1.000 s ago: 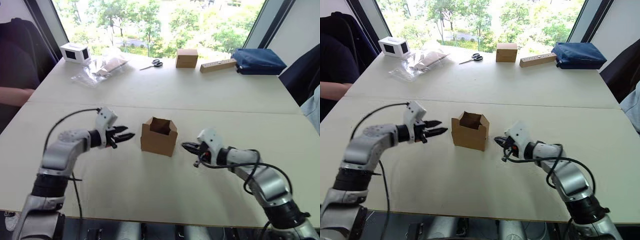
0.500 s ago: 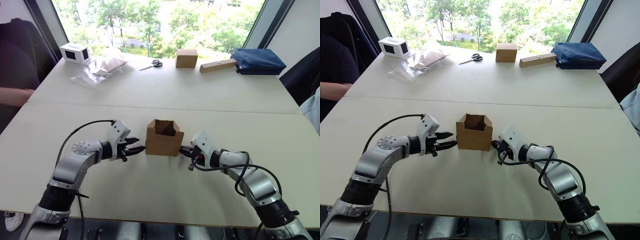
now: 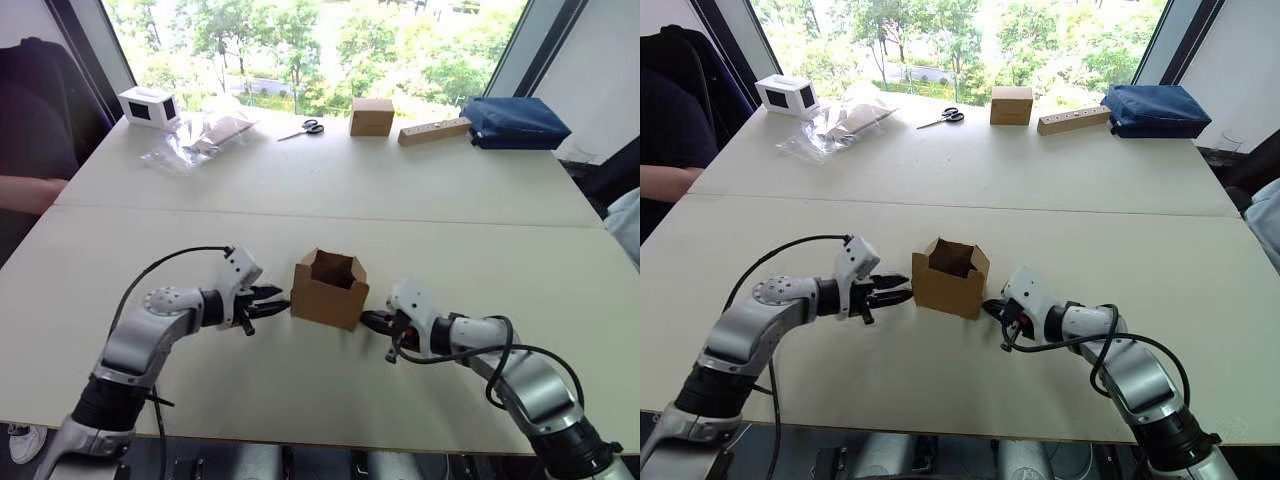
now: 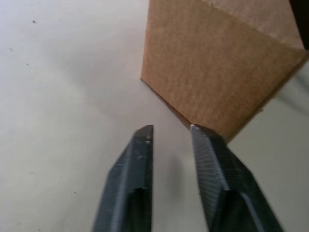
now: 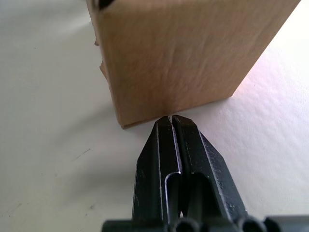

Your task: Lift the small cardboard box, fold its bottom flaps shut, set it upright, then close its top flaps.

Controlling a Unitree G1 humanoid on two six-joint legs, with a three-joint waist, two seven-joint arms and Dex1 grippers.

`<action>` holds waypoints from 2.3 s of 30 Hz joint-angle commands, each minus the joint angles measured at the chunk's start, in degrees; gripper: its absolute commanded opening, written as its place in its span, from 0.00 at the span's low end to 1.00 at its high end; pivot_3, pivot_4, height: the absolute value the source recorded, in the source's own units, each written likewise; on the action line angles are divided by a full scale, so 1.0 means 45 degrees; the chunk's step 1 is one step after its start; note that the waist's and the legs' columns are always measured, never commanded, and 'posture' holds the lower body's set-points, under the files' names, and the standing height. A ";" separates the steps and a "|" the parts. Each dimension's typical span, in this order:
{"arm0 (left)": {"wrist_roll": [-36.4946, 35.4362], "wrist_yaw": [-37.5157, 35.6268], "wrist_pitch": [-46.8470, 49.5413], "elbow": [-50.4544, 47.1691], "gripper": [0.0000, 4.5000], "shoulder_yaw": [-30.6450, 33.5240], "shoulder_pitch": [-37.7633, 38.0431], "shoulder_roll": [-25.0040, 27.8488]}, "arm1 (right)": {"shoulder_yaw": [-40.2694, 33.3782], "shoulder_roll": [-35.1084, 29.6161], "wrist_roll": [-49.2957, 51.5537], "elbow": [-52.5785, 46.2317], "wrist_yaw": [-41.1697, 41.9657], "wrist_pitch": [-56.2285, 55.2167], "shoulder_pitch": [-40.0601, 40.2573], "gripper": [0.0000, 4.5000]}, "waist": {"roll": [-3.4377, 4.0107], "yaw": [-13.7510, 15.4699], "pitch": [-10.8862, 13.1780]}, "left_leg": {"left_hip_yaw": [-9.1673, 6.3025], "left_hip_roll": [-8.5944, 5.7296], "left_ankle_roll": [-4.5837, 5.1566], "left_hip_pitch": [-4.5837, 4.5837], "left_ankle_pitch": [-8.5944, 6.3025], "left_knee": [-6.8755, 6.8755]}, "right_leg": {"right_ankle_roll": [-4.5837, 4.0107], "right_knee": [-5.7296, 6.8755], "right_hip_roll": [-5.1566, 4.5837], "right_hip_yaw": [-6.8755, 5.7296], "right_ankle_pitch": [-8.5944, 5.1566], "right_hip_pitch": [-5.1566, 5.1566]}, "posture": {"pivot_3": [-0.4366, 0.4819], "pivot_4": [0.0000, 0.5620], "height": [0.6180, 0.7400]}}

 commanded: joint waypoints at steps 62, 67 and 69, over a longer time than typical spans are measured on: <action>-0.0652 -0.3745 -0.1371 0.2878 0.01 -0.1610 -0.4987 0.0162 | -0.0993 -0.1355 0.2099 -0.0256 0.1374 0.0595 -0.3572 0.00 | -0.0001 -0.0001 0.0009 | 0.0010 -0.0021 0.0030 0.0111 -0.0021 -0.0018 | 0.0001 -0.0039 -0.0001 0.0005 -0.0004 0.0115 | 0.48 0.27 1.00; -0.0004 -0.3953 -0.2021 0.3168 0.01 -0.2042 -0.4892 -0.0023 | -0.0553 -0.1153 0.1647 0.0075 0.1360 0.0396 -0.3741 0.00 | -0.0001 -0.0002 0.0009 | 0.0010 -0.0015 0.0031 0.0111 -0.0022 -0.0019 | 0.0001 -0.0039 0.0000 0.0004 -0.0004 0.0114 | 0.48 0.27 1.00; 0.0297 -0.3967 -0.2377 0.3247 0.01 -0.2224 -0.4771 -0.0068 | -0.0455 -0.1116 0.1574 0.0089 0.1422 0.0372 -0.3754 0.00 | -0.0001 0.0006 0.0009 | 0.0009 -0.0011 0.0031 0.0110 -0.0022 -0.0019 | 0.0001 -0.0039 -0.0001 0.0004 -0.0004 0.0114 | 0.48 0.27 1.00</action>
